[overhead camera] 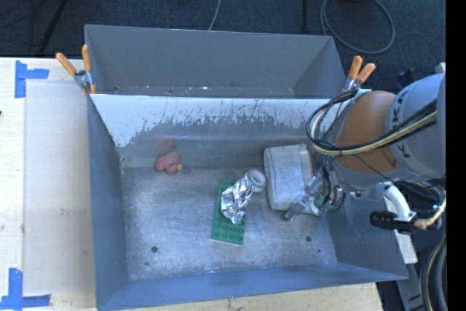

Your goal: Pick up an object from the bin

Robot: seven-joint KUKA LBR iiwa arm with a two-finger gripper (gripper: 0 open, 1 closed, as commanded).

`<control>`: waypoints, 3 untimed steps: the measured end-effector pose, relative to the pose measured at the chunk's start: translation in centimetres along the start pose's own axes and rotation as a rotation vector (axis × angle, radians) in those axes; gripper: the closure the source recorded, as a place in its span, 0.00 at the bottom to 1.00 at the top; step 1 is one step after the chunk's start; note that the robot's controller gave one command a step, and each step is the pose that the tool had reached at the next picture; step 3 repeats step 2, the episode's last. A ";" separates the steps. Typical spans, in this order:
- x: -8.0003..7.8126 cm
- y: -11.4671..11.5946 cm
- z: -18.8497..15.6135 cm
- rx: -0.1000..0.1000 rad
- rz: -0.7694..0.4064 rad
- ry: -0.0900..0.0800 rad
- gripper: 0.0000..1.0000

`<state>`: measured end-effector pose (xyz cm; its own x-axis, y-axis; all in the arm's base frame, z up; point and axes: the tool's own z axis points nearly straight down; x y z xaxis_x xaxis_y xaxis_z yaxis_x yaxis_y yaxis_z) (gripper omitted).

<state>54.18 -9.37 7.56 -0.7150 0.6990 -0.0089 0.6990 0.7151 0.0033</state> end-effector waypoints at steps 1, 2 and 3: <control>0.0 -0.1 -3.6 0.006 -0.005 0.013 1.00; -0.1 0.0 -10.7 0.003 -0.011 0.009 1.00; -0.1 0.0 -10.7 0.003 -0.011 0.009 1.00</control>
Offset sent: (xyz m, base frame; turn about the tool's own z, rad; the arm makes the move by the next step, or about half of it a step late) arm 0.0001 0.0000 0.0352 0.0000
